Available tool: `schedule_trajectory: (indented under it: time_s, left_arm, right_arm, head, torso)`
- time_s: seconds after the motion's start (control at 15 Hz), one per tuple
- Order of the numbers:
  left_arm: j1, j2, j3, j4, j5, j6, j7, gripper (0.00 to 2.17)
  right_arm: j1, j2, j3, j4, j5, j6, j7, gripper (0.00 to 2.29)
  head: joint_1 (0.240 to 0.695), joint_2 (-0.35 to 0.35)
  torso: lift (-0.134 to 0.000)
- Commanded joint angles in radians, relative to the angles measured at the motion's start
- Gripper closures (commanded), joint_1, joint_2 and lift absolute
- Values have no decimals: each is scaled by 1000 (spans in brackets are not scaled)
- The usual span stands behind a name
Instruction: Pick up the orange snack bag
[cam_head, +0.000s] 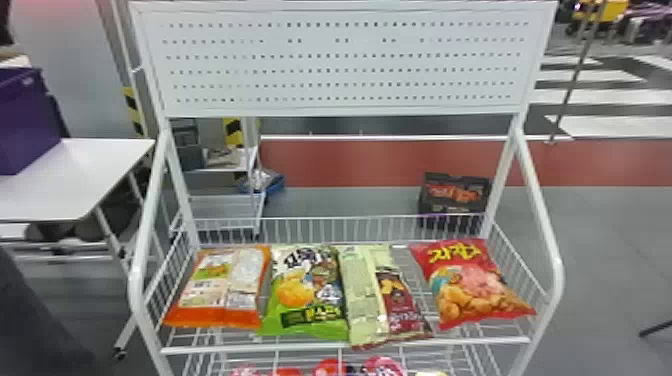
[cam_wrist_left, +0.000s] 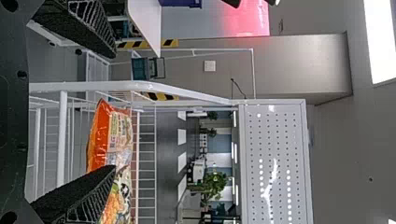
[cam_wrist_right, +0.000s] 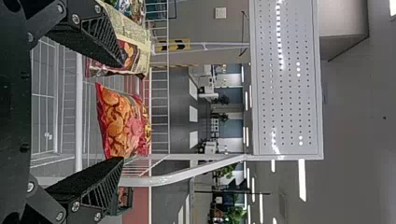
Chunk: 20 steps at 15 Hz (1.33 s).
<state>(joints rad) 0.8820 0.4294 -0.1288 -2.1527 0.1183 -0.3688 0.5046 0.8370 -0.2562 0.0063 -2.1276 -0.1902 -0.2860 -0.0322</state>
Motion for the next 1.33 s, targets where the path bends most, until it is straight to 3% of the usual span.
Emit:
schedule_trajectory:
  time_s: [0.0, 0.73, 0.87, 1.27]
  left_arm:
    - [0, 0, 2, -1, 0, 0, 0, 29]
    - [-41, -1, 0, 5, 27, 15, -34, 29]
    - [-100, -1, -25, 22, 35, 34, -54, 36]
    - [-380, -11, -160, 122, 43, 298, -47, 39]
  right_arm:
    - [-1, 0, 0, 0, 0, 0, 0, 194]
    - [-6, 3, 3, 3, 0, 0, 0, 191]
    - [-6, 3, 7, 5, 0, -3, 0, 191]
    - [-7, 5, 12, 9, 5, -18, -2, 191]
  head:
    - [499, 0]
    - [499, 0]
    - [499, 0]
    - [499, 0]
  torso:
    - [0]
    - [0]
    - [0]
    - [0]
